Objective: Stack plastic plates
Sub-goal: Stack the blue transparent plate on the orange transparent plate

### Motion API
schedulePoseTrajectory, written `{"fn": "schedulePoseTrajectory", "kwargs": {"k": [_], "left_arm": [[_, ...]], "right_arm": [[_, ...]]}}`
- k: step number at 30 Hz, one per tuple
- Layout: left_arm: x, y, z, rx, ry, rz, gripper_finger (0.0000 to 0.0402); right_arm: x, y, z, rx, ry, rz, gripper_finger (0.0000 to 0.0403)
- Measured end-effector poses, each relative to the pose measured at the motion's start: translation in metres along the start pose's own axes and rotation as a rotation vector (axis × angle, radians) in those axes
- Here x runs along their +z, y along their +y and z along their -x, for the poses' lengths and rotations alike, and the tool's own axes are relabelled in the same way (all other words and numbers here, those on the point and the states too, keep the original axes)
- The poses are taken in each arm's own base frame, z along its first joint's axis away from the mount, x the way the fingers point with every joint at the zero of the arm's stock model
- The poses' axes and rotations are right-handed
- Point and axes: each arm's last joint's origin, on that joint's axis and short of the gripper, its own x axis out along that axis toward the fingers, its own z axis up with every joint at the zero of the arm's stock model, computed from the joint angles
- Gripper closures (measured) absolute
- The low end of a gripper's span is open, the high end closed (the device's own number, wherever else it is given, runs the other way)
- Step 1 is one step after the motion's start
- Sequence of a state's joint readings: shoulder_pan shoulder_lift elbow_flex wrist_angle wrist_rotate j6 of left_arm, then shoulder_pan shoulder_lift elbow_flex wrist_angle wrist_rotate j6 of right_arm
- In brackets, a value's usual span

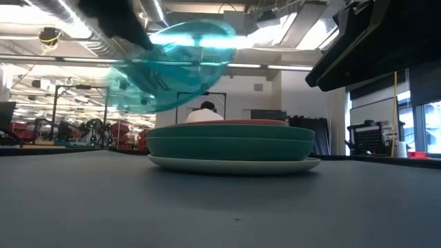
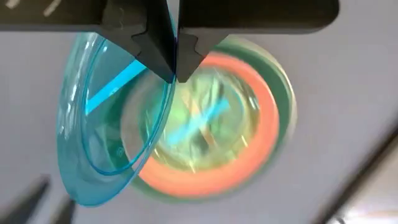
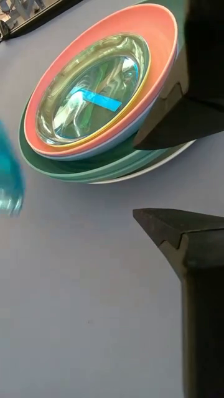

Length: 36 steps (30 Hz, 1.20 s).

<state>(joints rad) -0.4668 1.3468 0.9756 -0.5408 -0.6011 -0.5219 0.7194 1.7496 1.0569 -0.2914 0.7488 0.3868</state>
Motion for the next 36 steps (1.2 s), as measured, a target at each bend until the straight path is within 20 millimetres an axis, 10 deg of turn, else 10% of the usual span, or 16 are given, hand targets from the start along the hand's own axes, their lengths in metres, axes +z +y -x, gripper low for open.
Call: {"fn": "schedulePoseTrajectory", "kwargs": {"k": [36], "left_arm": [[0.000,0.082,-0.076,0.114,-0.105,0.267,0.0385]], "right_arm": [[0.000,0.000,0.000,0.000,-0.001,-0.001,0.0246]]}}
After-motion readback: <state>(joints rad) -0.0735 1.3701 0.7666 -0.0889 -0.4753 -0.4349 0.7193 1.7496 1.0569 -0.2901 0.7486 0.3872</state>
